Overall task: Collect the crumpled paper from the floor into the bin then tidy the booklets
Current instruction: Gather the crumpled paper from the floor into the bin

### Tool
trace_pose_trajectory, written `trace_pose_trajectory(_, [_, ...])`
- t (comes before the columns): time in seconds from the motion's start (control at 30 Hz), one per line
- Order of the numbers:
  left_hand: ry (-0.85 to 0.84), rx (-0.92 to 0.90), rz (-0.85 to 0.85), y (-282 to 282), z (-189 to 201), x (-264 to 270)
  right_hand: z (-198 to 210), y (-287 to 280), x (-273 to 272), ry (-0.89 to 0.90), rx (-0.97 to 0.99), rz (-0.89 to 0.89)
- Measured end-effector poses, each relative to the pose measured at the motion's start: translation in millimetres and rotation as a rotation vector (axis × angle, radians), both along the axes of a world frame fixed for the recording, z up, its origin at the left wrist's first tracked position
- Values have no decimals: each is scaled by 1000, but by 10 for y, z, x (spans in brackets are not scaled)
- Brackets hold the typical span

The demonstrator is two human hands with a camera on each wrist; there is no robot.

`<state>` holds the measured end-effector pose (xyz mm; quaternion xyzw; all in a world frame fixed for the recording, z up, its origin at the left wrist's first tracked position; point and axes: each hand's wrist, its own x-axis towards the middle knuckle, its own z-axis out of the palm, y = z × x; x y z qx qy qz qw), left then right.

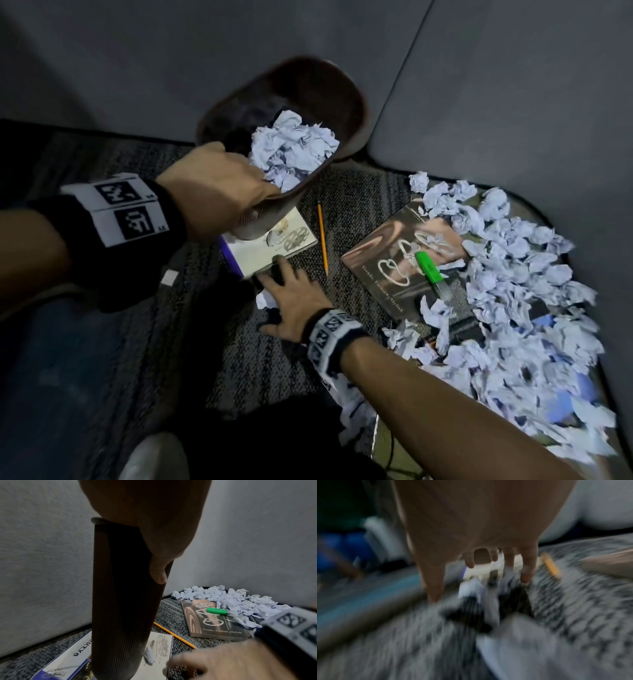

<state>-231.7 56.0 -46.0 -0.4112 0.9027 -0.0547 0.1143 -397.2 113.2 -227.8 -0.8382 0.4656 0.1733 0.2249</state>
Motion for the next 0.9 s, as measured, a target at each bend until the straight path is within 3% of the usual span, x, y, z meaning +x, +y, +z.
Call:
trace_pose_trajectory(0.07, [-6, -28, -10, -13, -23, 16, -125, 19, 113, 62, -7, 75])
trace_pose_trajectory(0.17, [70, -70, -42, -23, -65, 19, -218, 39, 90, -56, 10, 26])
trace_pose_trajectory(0.27, [113, -77, -43, -45, -99, 73, -181, -106, -67, -216, 39, -138])
trace_pose_trajectory(0.43, [80, -63, -23, -96, -153, 96, 1, -679, 83, -355, -272, -459])
trace_pose_trajectory(0.63, [130, -112, -15, -95, -210, 101, -294, -895, 368, -204, -148, -523])
trace_pose_trajectory(0.73, [143, -122, 4, -135, -231, 137, -269, -923, 357, -180, -134, -457])
trace_pose_trajectory(0.9, [85, -120, -2, -115, -210, 143, -109, -630, -101, -288, -24, -434])
